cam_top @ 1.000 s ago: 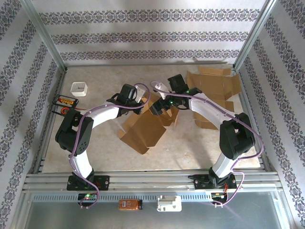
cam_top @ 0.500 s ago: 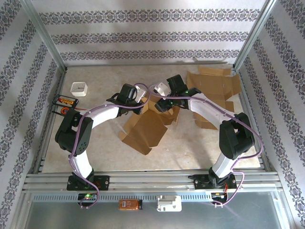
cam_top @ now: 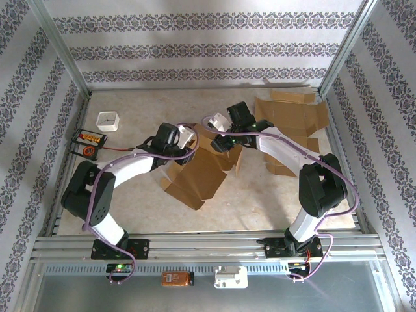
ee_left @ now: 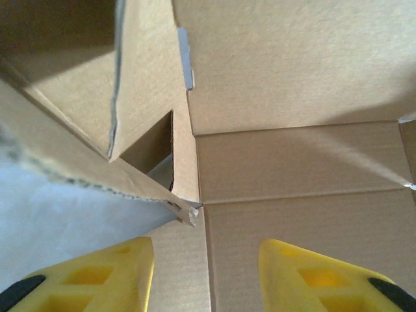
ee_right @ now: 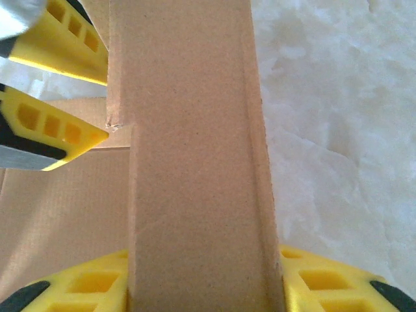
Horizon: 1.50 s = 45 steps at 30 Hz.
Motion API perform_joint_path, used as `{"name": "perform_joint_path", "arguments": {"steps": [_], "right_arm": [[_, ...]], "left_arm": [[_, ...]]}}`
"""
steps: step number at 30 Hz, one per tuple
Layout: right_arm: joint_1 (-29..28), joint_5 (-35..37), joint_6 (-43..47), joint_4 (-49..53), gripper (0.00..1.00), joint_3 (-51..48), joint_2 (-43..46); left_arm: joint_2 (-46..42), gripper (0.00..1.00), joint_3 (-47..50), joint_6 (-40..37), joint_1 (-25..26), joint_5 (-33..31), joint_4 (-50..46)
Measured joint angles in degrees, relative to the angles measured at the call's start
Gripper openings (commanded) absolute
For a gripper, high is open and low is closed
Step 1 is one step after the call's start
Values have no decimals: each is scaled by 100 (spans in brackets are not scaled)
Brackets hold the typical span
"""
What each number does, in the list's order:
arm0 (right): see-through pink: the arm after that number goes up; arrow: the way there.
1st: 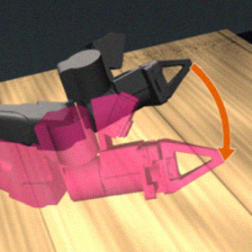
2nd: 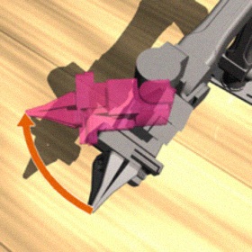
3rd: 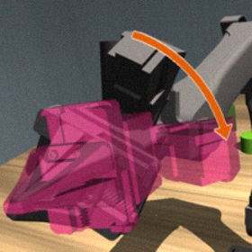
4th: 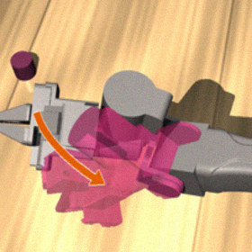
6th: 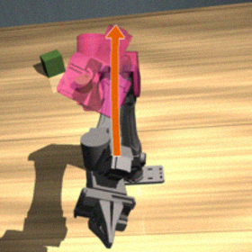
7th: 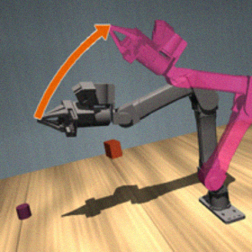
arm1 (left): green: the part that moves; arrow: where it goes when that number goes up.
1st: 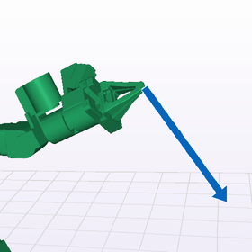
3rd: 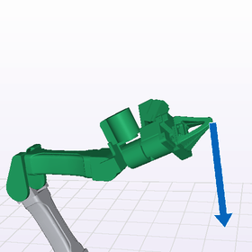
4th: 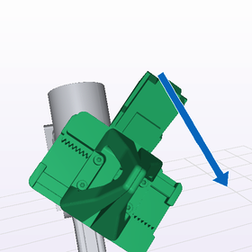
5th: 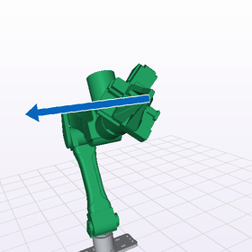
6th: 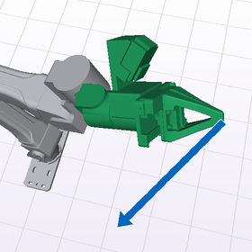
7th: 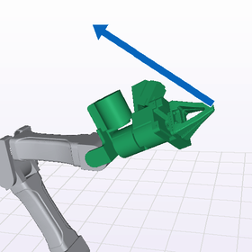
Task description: Fold the paper box
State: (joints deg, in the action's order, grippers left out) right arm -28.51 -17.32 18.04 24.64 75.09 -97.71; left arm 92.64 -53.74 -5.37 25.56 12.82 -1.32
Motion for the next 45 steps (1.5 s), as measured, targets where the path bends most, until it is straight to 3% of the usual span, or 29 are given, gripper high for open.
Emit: {"name": "perform_joint_path", "arguments": {"steps": [10,15,19,22,26,30,40,45], "right_arm": [[0,-33,39,0,44,0,2],[0,-55,39,0,44,0,2],[0,-98,39,0,44,0,2],[0,-122,39,0,44,0,2],[0,-160,39,2,44,0,2],[0,-160,72,39,44,20,0],[-4,-157,173,92,44,109,-72],[-15,-157,175,101,44,149,-116]], "left_arm": [[-1386,57,354,-852,-63,350,44],[-1851,57,232,-1078,-796,660,7],[-1460,55,-118,-1342,-1495,688,-157],[-861,55,-466,-1746,-1665,706,-402],[37,55,-1049,-2334,-1670,863,-953],[767,55,-1646,-2852,-1670,1414,-1545],[1261,47,-2249,-3429,-1668,2667,-1904],[1469,42,-2503,-3567,-1650,2997,-2184]]}}
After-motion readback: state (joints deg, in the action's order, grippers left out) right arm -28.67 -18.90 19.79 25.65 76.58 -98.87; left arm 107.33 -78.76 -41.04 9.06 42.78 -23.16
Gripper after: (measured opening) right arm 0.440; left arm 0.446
